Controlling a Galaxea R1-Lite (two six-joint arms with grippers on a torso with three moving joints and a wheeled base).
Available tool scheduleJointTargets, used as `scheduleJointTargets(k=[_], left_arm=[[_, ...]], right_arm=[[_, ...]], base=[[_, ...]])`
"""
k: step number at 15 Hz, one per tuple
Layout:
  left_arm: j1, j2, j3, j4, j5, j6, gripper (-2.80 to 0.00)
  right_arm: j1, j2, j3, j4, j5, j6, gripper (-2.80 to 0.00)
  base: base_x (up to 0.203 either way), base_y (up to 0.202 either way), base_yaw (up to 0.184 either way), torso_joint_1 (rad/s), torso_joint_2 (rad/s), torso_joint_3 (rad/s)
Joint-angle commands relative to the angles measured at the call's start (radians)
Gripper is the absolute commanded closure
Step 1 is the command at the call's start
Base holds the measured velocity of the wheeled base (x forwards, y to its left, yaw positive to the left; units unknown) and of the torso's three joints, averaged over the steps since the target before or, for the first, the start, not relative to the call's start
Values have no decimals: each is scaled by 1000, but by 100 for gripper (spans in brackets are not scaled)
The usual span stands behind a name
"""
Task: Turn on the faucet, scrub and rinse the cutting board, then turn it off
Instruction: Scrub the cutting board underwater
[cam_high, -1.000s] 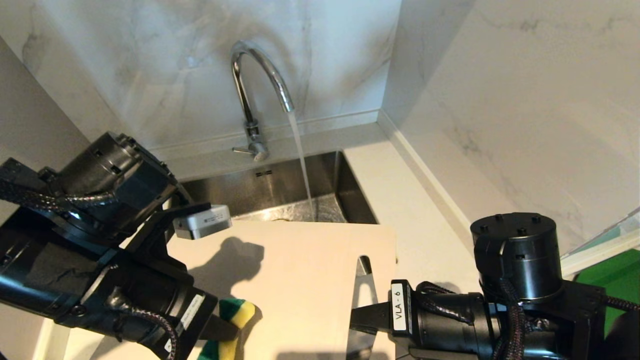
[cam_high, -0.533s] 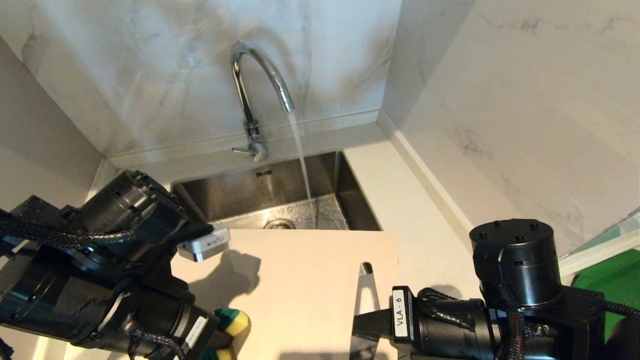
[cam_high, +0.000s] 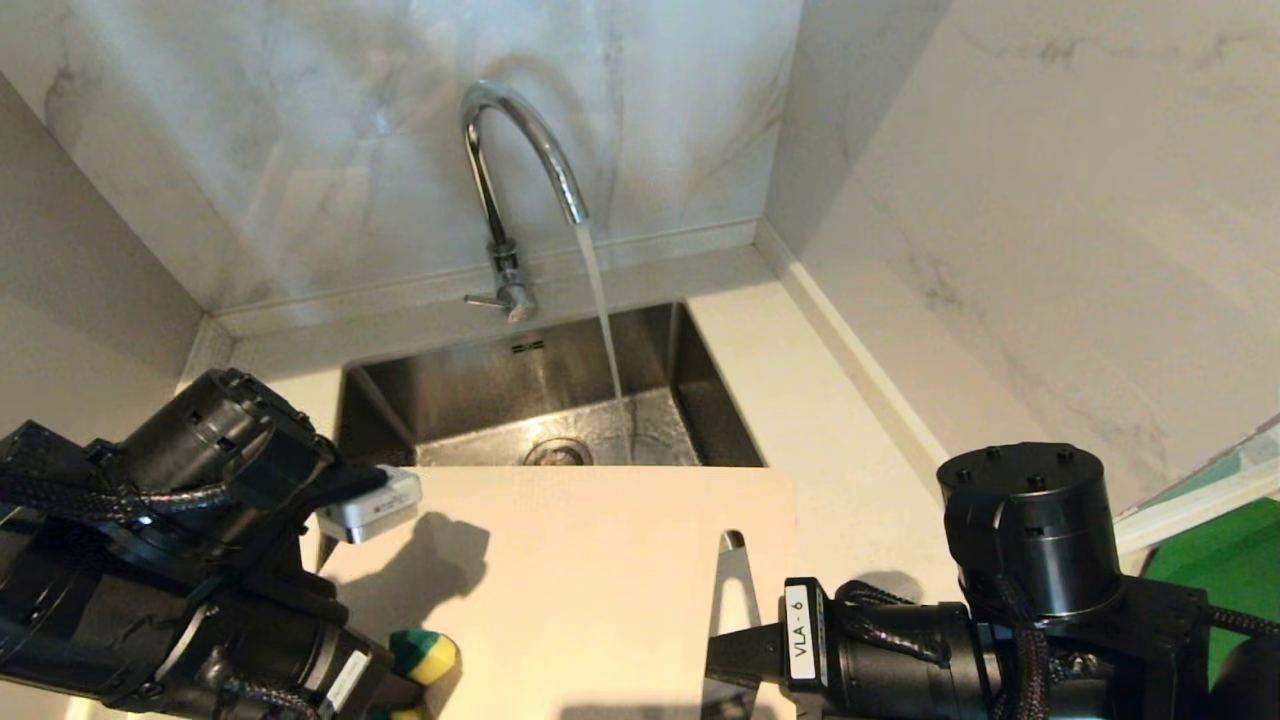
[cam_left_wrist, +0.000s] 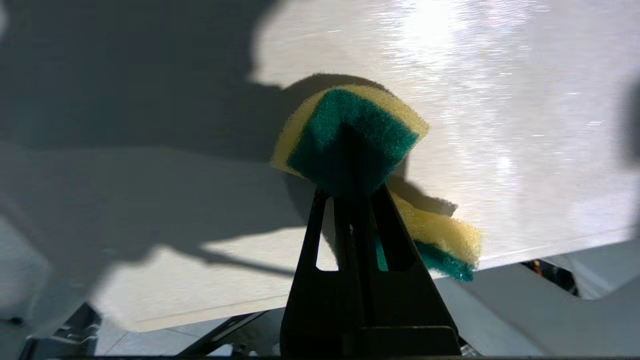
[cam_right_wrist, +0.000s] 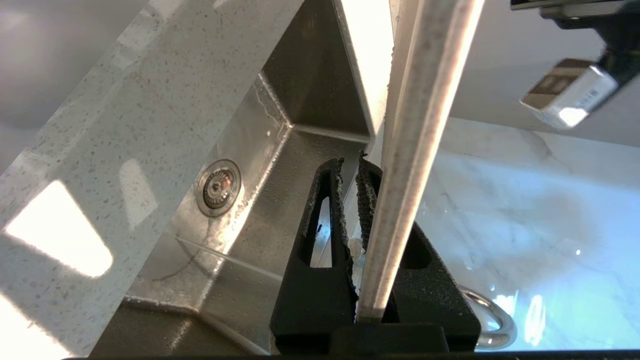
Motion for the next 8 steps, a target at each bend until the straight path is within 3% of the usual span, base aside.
scheduleJointTargets(k=[1, 5, 8], left_arm=[[63, -56, 40, 2, -1, 21, 0], [136, -147, 160, 1, -1, 74, 0], [254, -174, 232, -20, -29, 142, 0]], right_arm=[[0, -1, -1, -4, 5, -12, 0], [0, 1, -1, -4, 4, -13, 0], [0, -1, 2, -4, 4, -13, 0]], base=[[0, 0, 0, 0, 0, 0], [0, 0, 0, 0, 0, 0], [0, 0, 0, 0, 0, 0]])
